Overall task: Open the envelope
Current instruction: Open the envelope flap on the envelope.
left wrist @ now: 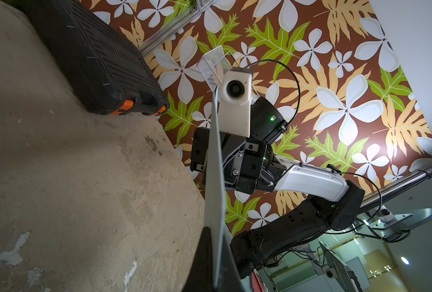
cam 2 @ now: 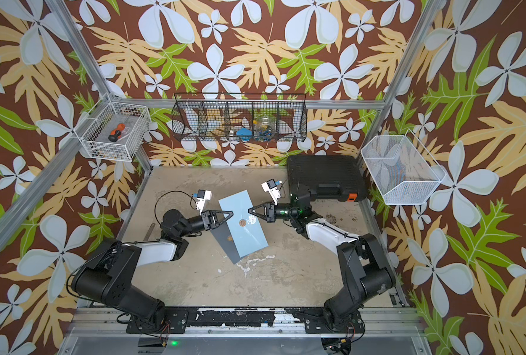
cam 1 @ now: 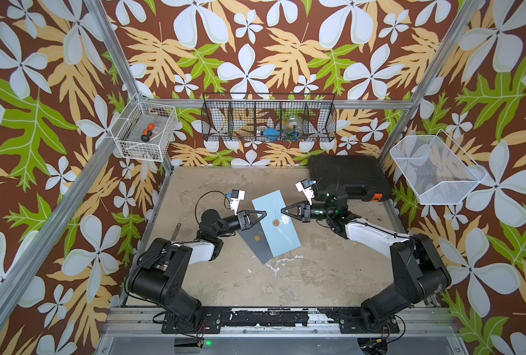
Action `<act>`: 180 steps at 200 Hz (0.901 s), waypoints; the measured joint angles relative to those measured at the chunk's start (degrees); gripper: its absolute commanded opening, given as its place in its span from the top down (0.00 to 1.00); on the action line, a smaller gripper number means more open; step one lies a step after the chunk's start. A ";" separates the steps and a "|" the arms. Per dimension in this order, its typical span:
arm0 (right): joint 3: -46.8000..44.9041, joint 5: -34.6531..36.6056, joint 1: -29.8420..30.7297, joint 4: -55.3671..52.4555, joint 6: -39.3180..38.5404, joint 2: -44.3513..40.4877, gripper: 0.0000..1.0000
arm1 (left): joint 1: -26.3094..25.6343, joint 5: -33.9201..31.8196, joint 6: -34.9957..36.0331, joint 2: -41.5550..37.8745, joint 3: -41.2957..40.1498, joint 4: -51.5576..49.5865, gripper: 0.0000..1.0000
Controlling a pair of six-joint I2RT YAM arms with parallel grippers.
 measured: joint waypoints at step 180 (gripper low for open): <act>12.26 52.48 10.64 -35.41 -17.66 -11.15 0.18 | -8.20 -31.52 29.38 -15.65 8.81 -47.80 1.00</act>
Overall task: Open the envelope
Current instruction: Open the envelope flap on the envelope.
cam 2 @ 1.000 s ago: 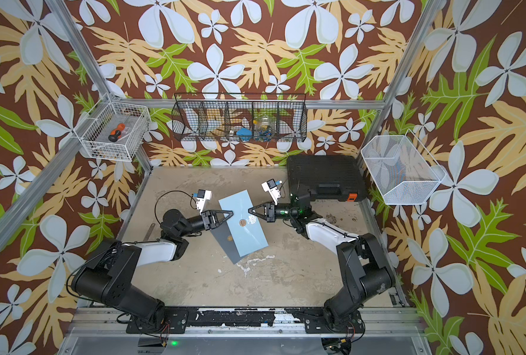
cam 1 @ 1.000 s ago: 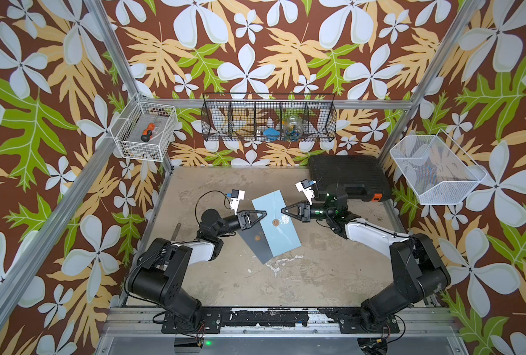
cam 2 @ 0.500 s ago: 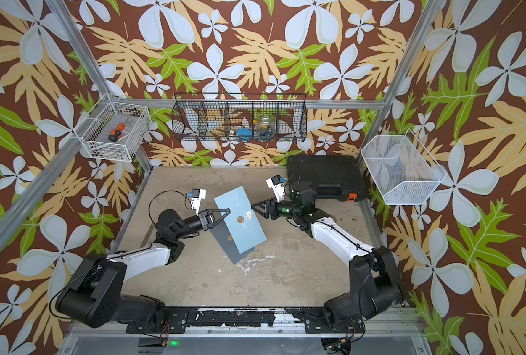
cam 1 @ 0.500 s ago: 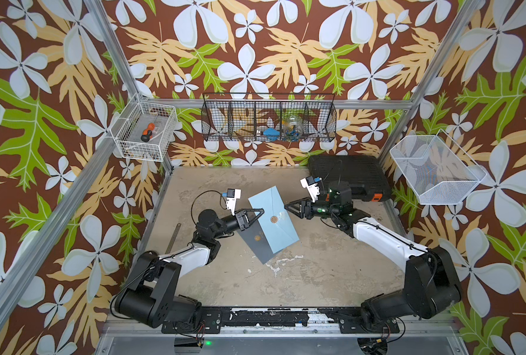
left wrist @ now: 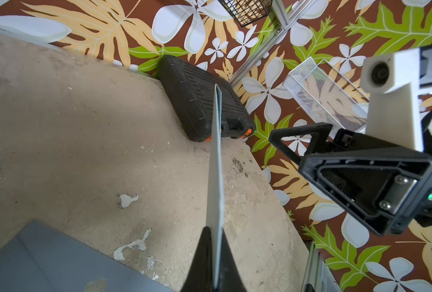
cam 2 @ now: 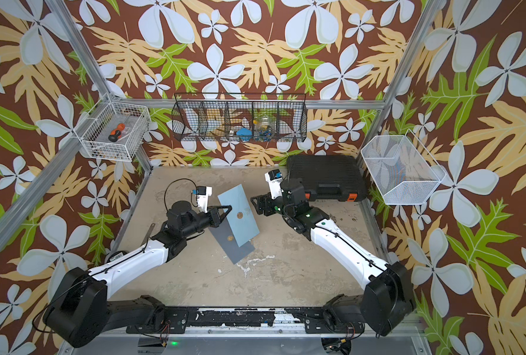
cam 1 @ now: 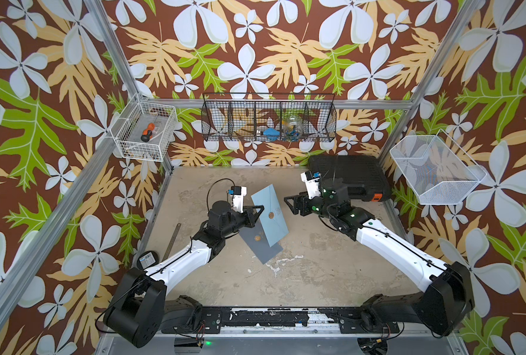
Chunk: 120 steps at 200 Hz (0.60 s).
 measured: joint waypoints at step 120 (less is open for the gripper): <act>8.11 9.62 5.35 -6.32 2.21 9.60 0.20 | -4.37 -4.50 4.26 0.90 3.74 -5.57 1.00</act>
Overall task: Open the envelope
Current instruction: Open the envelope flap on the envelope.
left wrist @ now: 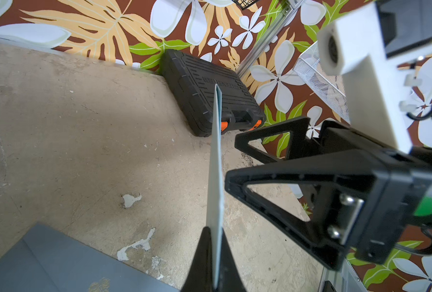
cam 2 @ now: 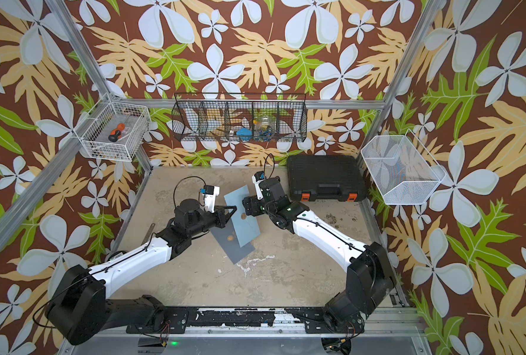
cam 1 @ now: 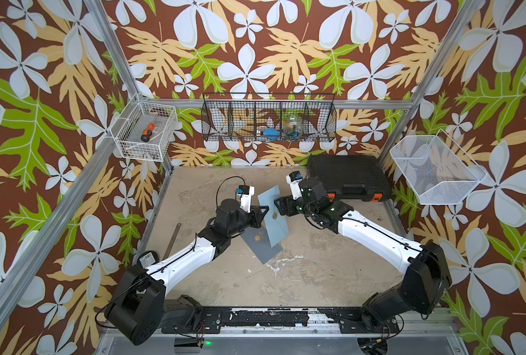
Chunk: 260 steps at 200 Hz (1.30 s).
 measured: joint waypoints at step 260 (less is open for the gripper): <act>17.29 21.09 6.29 -19.06 11.10 12.15 0.40 | -1.88 -1.99 2.49 1.84 1.33 -3.17 1.00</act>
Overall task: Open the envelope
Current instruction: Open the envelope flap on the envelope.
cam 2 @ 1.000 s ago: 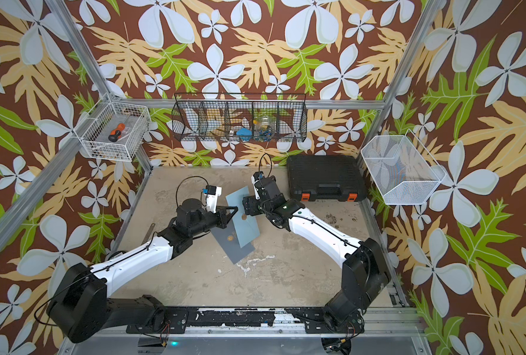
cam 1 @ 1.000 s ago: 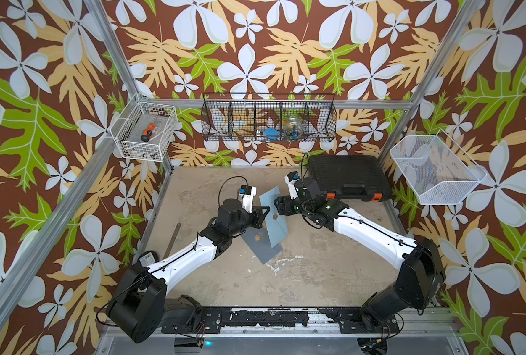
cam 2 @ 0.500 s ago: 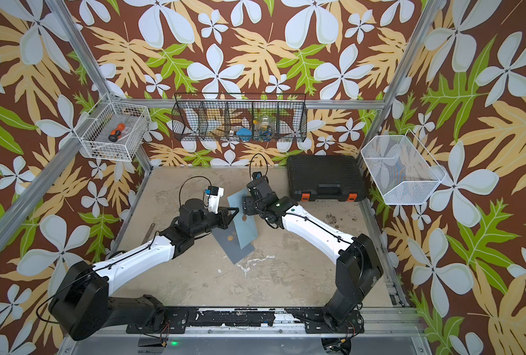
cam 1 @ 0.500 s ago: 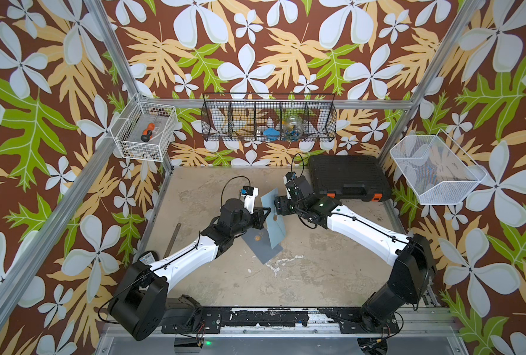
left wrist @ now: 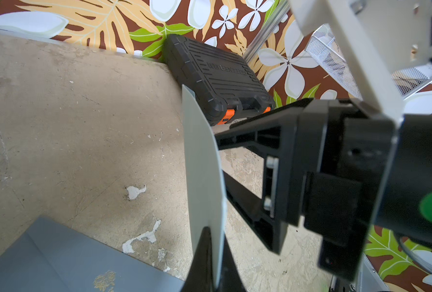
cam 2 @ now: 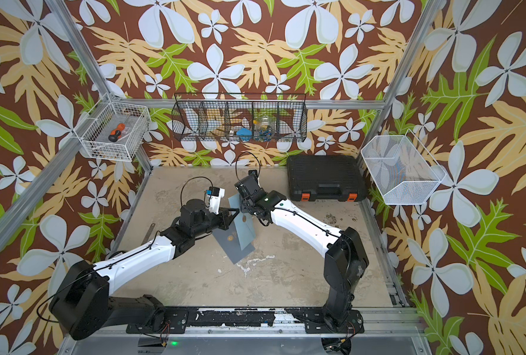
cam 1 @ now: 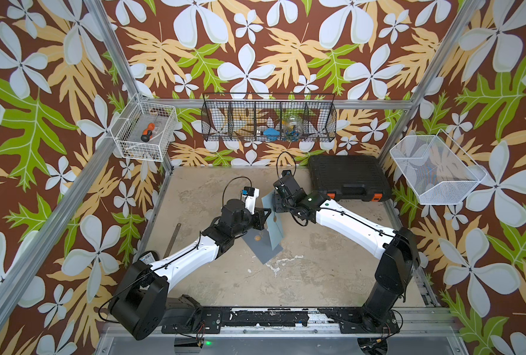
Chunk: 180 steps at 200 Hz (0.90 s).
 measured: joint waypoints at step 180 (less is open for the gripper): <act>-1.42 -2.10 1.09 0.48 5.07 0.68 0.51 | -0.07 -0.68 1.07 0.00 0.04 -0.11 1.00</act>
